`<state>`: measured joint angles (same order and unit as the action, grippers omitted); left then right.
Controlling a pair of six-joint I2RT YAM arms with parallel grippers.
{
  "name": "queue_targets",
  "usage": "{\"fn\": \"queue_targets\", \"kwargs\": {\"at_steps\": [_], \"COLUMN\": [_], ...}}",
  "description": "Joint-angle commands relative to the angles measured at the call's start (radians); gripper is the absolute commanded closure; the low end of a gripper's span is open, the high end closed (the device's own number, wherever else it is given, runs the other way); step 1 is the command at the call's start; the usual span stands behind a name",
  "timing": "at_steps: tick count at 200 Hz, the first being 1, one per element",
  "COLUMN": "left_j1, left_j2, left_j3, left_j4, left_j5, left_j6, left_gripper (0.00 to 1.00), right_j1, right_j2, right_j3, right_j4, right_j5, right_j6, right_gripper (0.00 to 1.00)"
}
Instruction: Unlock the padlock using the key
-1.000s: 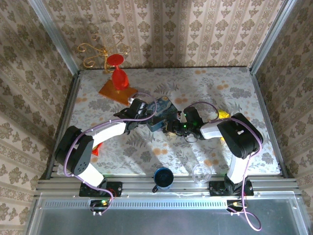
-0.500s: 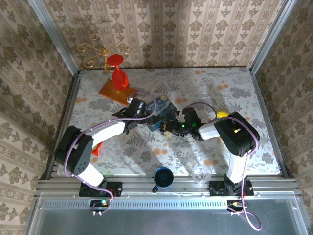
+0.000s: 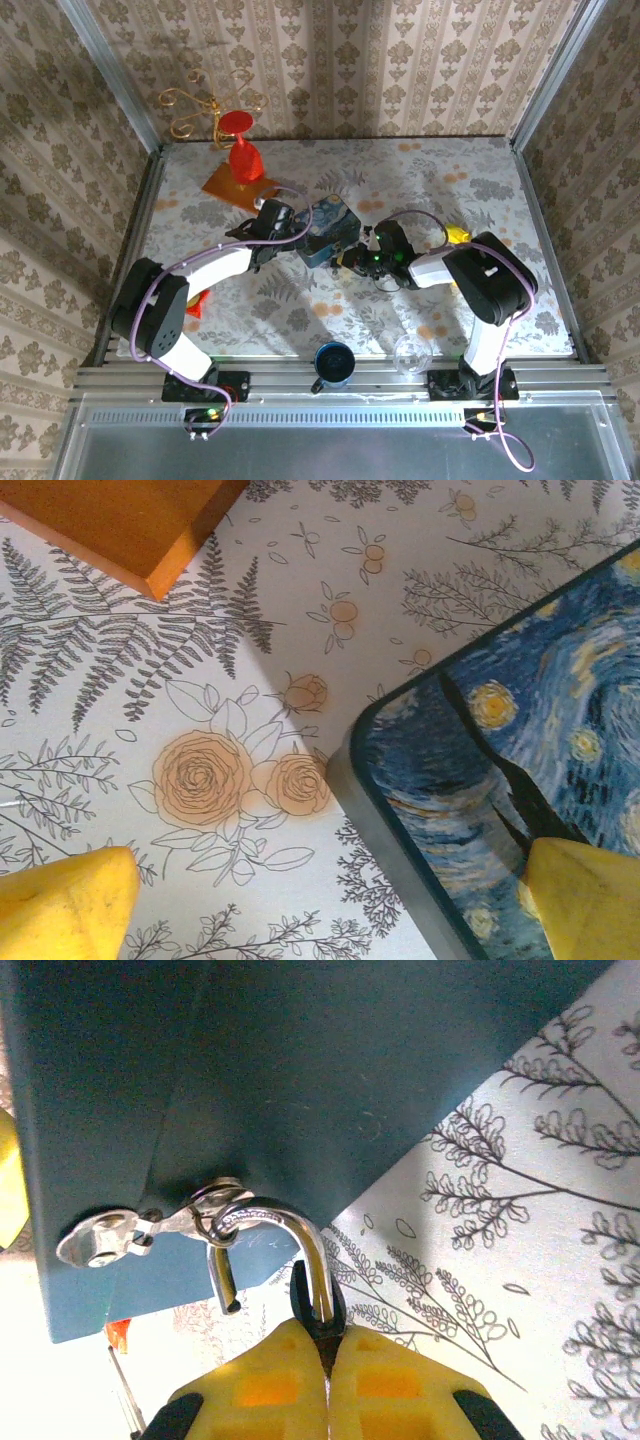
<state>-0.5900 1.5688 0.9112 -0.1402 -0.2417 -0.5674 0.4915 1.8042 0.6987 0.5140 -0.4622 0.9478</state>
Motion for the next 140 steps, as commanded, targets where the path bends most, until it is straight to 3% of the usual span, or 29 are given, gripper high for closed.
{"fn": "queue_targets", "kwargs": {"at_steps": [1, 93, 140], "left_j1": [0.03, 0.042, -0.016], "left_j2": [0.002, -0.051, -0.131], "left_j3": [-0.011, -0.001, 0.002], "left_j4": [-0.071, -0.083, -0.075], "left_j5": [-0.035, -0.019, -0.026], "left_j6": [0.028, 0.023, 0.004], "left_gripper": [0.0, 0.0, 0.0], "right_j1": [-0.004, -0.002, -0.001], "right_j2": [-0.046, -0.03, -0.052], "right_j3": [0.006, -0.004, -0.018], "right_j4": [-0.123, -0.079, -0.079], "right_j5": [0.045, 0.051, 0.051], "right_j6": [0.009, 0.121, 0.124], "right_gripper": [1.0, 1.0, 1.0]}}
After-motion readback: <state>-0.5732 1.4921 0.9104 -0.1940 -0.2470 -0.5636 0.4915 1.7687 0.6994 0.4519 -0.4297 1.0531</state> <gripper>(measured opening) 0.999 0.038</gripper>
